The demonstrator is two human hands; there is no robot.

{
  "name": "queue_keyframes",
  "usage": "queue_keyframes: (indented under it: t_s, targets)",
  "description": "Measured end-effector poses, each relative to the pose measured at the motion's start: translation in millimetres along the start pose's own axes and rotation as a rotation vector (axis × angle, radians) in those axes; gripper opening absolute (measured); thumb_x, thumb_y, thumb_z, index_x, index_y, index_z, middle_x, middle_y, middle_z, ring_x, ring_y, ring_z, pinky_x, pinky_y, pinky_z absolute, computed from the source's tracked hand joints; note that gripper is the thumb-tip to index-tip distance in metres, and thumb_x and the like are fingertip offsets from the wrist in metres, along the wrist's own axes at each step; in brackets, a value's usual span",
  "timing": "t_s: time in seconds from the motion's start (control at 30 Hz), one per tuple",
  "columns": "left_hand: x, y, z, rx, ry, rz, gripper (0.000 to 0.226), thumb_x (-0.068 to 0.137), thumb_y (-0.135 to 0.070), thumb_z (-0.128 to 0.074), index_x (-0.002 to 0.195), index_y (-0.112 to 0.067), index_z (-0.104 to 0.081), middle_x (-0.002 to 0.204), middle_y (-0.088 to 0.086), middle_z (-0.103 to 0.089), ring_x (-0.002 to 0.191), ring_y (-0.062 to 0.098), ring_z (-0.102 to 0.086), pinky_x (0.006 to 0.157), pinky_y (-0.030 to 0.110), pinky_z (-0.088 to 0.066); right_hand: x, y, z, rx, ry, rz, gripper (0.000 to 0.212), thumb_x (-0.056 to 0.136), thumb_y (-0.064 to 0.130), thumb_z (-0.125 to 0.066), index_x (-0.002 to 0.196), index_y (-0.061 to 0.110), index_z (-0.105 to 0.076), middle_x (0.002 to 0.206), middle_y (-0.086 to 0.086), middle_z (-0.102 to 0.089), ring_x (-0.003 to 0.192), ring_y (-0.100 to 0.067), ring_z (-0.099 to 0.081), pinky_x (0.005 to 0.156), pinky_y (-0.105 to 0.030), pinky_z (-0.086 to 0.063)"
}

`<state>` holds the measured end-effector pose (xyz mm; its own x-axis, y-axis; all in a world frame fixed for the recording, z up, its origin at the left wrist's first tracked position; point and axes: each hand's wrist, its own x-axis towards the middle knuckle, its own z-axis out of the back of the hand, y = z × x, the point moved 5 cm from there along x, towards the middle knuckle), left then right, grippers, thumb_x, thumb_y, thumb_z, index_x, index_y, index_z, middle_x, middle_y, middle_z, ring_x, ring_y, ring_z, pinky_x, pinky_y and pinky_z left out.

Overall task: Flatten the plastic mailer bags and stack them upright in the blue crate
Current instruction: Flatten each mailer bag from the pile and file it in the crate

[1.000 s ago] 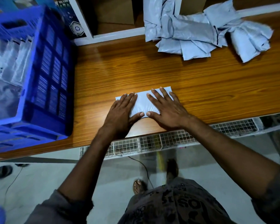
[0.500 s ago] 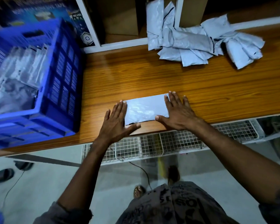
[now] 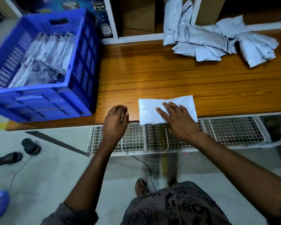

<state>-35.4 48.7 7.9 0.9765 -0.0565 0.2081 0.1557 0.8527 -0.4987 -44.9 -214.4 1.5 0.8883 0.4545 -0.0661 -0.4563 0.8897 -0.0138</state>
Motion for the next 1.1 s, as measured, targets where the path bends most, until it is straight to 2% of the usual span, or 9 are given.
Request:
queue_keyframes:
  t_s: [0.07, 0.17, 0.27, 0.43, 0.7, 0.83, 0.93, 1.03, 1.1]
  targets:
    - [-5, -6, 13, -0.036, -0.077, 0.064, 0.032, 0.103, -0.03, -0.051, 0.124, -0.013, -0.068, 0.125, 0.007, -0.066, 0.109, 0.026, -0.063, 0.084, 0.033, -0.049, -14, 11, 4, -0.01, -0.038, 0.038, 0.086, 0.081, 0.017, -0.064, 0.159, 0.025, -0.027, 0.161, -0.012, -0.034, 0.146, -0.035, -0.034, 0.109, -0.05, -0.036]
    - [-15, -16, 39, -0.009, -0.248, 0.122, 0.023, 0.102, -0.026, -0.057, 0.12, -0.022, -0.07, 0.12, 0.0, -0.068, 0.105, 0.023, -0.064, 0.077, 0.034, -0.047, -27, 24, 27, 0.057, -0.156, 0.114, 0.082, 0.074, -0.001, -0.056, 0.153, 0.017, -0.042, 0.151, -0.013, -0.049, 0.139, -0.035, -0.045, 0.101, -0.045, -0.045]
    - [-26, -29, 72, -0.005, -0.44, 0.144, 0.018, 0.1, -0.023, -0.059, 0.114, -0.025, -0.071, 0.107, -0.004, -0.069, 0.094, 0.019, -0.066, 0.073, 0.036, -0.048, -28, 39, 65, 0.11, -0.313, 0.159, 0.08, 0.073, -0.001, -0.047, 0.152, 0.013, -0.044, 0.149, -0.014, -0.051, 0.137, -0.034, -0.047, 0.102, -0.044, -0.045]
    - [-33, -37, 131, 0.02, -0.685, 0.148, 0.018, 0.1, -0.022, -0.059, 0.113, -0.02, -0.072, 0.102, 0.0, -0.071, 0.09, 0.022, -0.066, 0.078, 0.036, -0.049, -6, 71, 124, 0.221, -0.488, 0.209, 0.074, 0.079, -0.002, -0.049, 0.152, 0.011, -0.043, 0.149, -0.014, -0.05, 0.136, -0.032, -0.048, 0.102, -0.044, -0.045]
    - [-20, 21, 217, 0.093, -0.859, 0.174, 0.013, 0.093, -0.016, -0.065, 0.104, -0.014, -0.071, 0.097, 0.006, -0.072, 0.095, 0.025, -0.06, 0.082, 0.039, -0.045, 67, 151, 214, 0.356, -0.647, 0.292, 0.063, 0.085, 0.004, -0.044, 0.147, 0.011, -0.05, 0.147, -0.009, -0.054, 0.126, -0.028, -0.056, 0.093, -0.042, -0.053]
    - [-2, 78, 260, 0.14, -0.853, 0.174, 0.017, 0.096, -0.018, -0.06, 0.106, -0.019, -0.074, 0.103, -0.002, -0.074, 0.096, 0.022, -0.059, 0.089, 0.038, -0.046, 133, 202, 251, 0.489, -0.55, 0.27, 0.059, 0.089, 0.01, -0.05, 0.146, 0.023, -0.048, 0.139, -0.004, -0.06, 0.114, -0.035, -0.062, 0.083, -0.045, -0.055]
    - [13, 134, 296, 0.156, -0.811, 0.255, 0.02, 0.095, -0.021, -0.06, 0.109, -0.022, -0.073, 0.107, 0.0, -0.074, 0.101, 0.027, -0.059, 0.09, 0.039, -0.044, 192, 246, 276, 0.458, -0.498, 0.291, 0.046, 0.095, 0.017, -0.053, 0.139, 0.025, -0.049, 0.129, -0.005, -0.064, 0.111, -0.036, -0.062, 0.08, -0.043, -0.051]
    - [36, 188, 319, 0.196, -0.606, 0.347, 0.023, 0.097, -0.029, -0.058, 0.114, -0.021, -0.072, 0.114, 0.008, -0.071, 0.11, 0.036, -0.058, 0.093, 0.044, -0.044, 249, 281, 285, 0.459, -0.348, 0.239, 0.032, 0.094, 0.013, -0.052, 0.126, 0.017, -0.053, 0.115, -0.01, -0.066, 0.102, -0.037, -0.062, 0.069, -0.037, -0.039]
    - [56, 214, 328, 0.234, -0.435, 0.366, 0.028, 0.096, -0.034, -0.057, 0.115, -0.021, -0.072, 0.117, 0.011, -0.07, 0.112, 0.039, -0.06, 0.092, 0.046, -0.047, 285, 300, 281, 0.427, -0.175, 0.158, 0.029, 0.094, 0.009, -0.051, 0.122, 0.012, -0.056, 0.117, -0.012, -0.064, 0.105, -0.036, -0.062, 0.071, -0.035, -0.038]
